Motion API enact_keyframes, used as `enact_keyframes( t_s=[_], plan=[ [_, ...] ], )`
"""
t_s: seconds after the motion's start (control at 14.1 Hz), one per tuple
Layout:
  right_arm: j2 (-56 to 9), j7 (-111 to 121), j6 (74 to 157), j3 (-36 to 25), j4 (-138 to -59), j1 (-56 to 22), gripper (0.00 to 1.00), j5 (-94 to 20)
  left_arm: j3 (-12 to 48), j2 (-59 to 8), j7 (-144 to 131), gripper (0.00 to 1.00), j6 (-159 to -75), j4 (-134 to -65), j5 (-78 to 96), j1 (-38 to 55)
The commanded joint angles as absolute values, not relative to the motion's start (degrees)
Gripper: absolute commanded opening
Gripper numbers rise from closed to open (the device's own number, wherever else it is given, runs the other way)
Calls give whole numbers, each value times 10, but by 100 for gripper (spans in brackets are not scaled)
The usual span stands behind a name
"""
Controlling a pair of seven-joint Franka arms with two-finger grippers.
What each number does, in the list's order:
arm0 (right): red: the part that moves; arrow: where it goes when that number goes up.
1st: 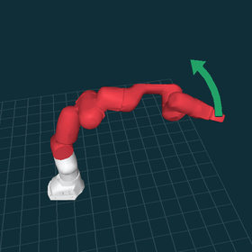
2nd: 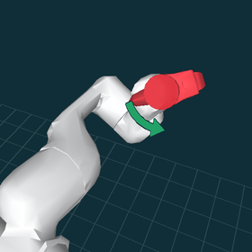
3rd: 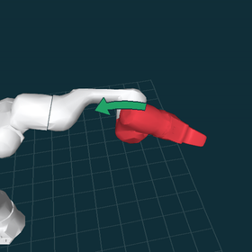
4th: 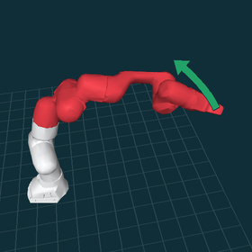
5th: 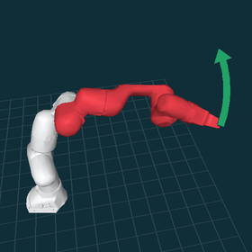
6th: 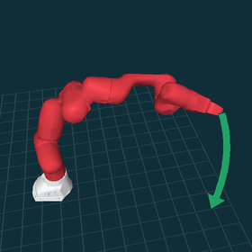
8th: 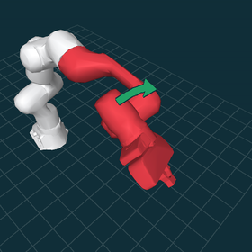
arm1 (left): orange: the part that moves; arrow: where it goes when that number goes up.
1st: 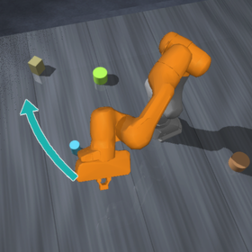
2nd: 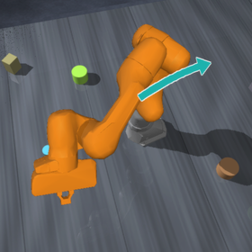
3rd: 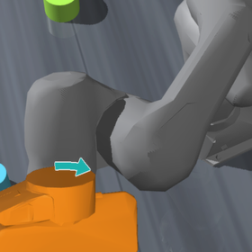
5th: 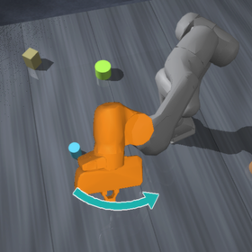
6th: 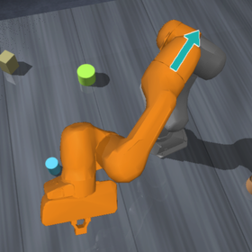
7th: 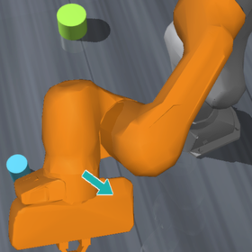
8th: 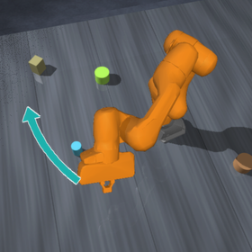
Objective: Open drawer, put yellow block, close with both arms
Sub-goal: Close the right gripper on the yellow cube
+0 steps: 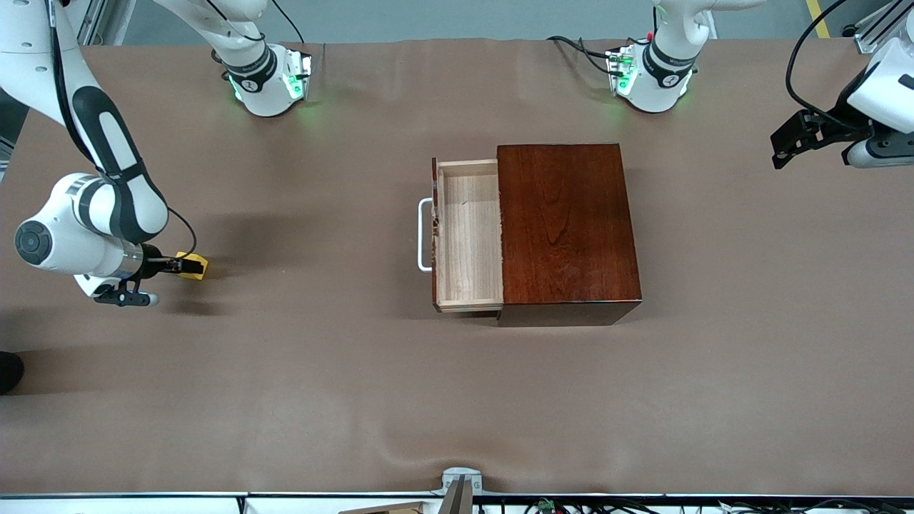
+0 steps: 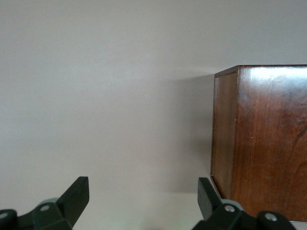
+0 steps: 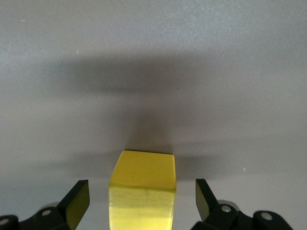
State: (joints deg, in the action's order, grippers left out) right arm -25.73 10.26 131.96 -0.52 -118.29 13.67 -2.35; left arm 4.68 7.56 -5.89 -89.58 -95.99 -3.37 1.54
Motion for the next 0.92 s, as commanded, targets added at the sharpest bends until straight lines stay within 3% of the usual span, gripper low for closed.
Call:
enact_keyframes(
  t_s=[0.0, 0.21, 0.35, 0.57, 0.85],
  plan=[
    [-246, 76, 1338, 0, -1209, 142, 87, -35, 54, 81, -47, 100, -884, -954, -14, 7],
    [-246, 69, 1350, 0, -1216, 142, 48, -35, 54, 81, -47, 100, -875, -953, -14, 7],
    [-245, 69, 1347, 0, -1216, 145, 13, -35, 54, 81, -47, 100, -872, -948, -14, 7],
    [-232, 67, 1328, 2, -1211, 140, 5, -35, 54, 80, -47, 100, -867, -947, -14, 7],
    [-196, -4, 1267, 4, -1194, 111, 7, -35, 54, 80, -48, 100, -856, -947, -14, 8]
  ],
)
